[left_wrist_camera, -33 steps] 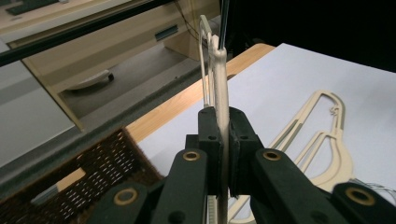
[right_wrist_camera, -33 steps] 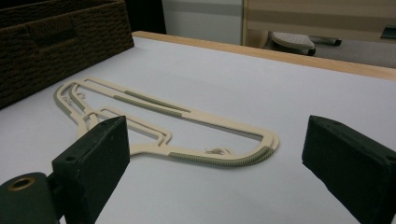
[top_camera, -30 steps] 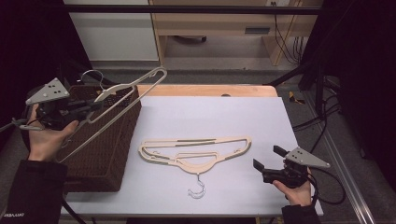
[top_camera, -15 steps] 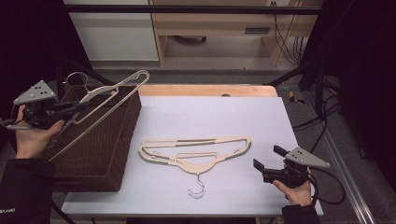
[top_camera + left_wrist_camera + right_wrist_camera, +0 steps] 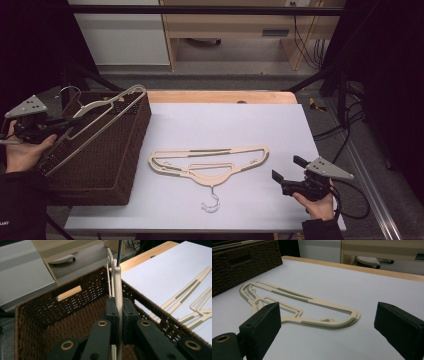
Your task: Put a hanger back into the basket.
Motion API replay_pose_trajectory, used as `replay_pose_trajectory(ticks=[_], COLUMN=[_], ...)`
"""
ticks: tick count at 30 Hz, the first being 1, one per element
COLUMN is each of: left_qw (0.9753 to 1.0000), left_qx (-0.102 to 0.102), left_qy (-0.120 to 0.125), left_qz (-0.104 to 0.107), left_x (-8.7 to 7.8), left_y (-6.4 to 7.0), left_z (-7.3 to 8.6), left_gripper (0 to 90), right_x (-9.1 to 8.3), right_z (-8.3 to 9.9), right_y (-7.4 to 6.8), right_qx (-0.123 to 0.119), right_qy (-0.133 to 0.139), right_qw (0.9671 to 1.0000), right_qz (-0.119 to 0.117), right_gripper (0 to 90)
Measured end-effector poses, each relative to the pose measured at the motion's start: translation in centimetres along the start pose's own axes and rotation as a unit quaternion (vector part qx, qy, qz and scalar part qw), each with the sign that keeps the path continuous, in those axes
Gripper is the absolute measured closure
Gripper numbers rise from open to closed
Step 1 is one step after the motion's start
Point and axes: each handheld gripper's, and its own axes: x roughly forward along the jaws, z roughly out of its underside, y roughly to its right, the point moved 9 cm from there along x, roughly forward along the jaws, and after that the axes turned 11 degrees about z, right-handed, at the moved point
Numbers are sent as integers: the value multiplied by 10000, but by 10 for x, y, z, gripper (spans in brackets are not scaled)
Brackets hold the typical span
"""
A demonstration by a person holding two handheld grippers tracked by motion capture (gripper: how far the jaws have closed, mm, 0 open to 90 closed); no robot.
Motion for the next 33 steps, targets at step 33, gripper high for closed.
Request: replay_pose_trajectory(ticks=[33], left_qw=[9901], left_qx=[-978], left_qy=[-873], left_qz=[-511], left_x=[38], left_y=[-24], left_z=[87], left_gripper=[824], right_x=[3], right_z=[2], right_y=[-3], right_qx=[-9], right_qy=[-52], right_qw=[10000], right_qz=[2], right_gripper=[73])
